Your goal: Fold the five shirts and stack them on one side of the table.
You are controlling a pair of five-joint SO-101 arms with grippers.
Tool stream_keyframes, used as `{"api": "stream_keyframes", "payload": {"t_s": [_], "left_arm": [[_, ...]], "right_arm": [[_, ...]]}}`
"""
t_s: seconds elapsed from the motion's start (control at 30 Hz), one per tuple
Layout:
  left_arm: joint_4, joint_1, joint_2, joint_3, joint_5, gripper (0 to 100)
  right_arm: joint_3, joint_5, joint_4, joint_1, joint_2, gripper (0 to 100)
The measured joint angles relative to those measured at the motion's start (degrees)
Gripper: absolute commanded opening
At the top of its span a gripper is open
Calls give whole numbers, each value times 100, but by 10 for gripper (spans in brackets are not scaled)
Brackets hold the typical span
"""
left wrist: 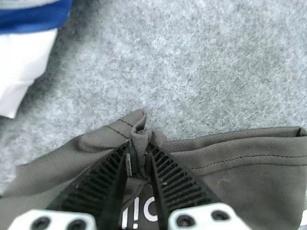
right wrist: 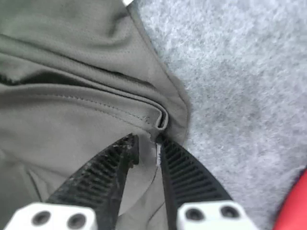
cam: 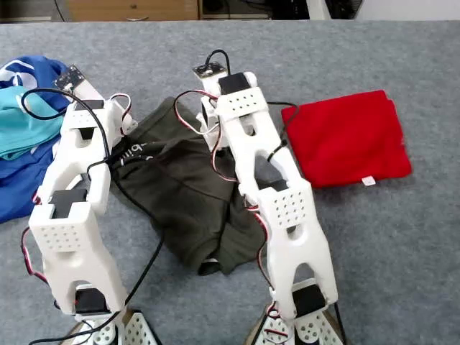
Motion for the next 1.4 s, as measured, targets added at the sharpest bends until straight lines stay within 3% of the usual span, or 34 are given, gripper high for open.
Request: {"api": "stream_keyframes", "payload": {"t_s": [1.4], "left_arm": [[0, 0, 0, 0, 0, 19]], "right_arm": [[404, 580, -378, 79, 167, 78]]}}
